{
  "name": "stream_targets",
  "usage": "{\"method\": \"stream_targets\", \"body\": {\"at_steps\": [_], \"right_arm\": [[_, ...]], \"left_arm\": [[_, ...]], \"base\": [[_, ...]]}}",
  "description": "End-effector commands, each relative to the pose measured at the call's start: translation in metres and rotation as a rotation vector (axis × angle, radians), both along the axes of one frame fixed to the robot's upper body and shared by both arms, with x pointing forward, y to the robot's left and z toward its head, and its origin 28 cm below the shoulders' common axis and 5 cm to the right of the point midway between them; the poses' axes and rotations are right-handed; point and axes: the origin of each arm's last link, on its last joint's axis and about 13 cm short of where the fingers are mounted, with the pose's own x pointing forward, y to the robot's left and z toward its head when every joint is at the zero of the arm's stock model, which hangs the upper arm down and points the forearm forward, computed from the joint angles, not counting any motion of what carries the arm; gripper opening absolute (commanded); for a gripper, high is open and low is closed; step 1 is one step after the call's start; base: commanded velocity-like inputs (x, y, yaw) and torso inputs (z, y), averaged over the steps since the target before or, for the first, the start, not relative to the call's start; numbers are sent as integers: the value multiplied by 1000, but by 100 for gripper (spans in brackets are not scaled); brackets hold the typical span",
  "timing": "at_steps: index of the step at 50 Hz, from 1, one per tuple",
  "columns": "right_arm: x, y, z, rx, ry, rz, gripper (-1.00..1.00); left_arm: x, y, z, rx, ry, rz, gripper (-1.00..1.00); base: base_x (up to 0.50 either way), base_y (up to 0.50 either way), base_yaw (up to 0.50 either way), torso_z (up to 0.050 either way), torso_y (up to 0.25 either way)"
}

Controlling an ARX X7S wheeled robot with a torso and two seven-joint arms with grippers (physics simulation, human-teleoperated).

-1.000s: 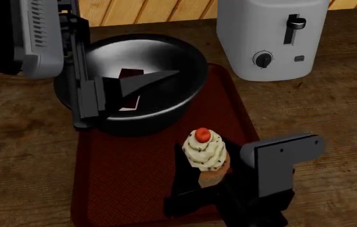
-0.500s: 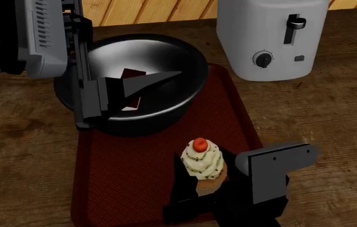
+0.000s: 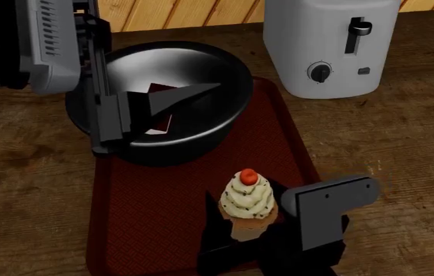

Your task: Pick up the bowl with cake and place it on the tray. Pick up the cupcake and place it on the tray.

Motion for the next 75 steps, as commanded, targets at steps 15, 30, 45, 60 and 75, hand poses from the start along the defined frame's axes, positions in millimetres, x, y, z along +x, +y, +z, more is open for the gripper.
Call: {"method": "stream_targets", "body": {"at_steps": [15,30,45,60,75], "right_arm": [[-5,0,10,-20,-22,-3,100],[-25,-7,43,-20,-116,-32,100],[-44,-17,88,-14,-224,-50,100],[-80,-25,142,-10,-385,-71,100],[-113,-27,187,-43,-511,-105,100]], "left_arm": [[0,1,-1,-6,-5,2,100],[-1,0,-1,-11,-6,-9,100],[-8,7,2,-31,-15,16,100],[-20,15,2,-74,-37,24,100],[-58,29,-27,-128,-58,73,100]], "base": [[0,0,0,0,0],[0,0,0,0,0],[0,0,0,0,0],[0,0,0,0,0],[0,0,0,0,0]]}}
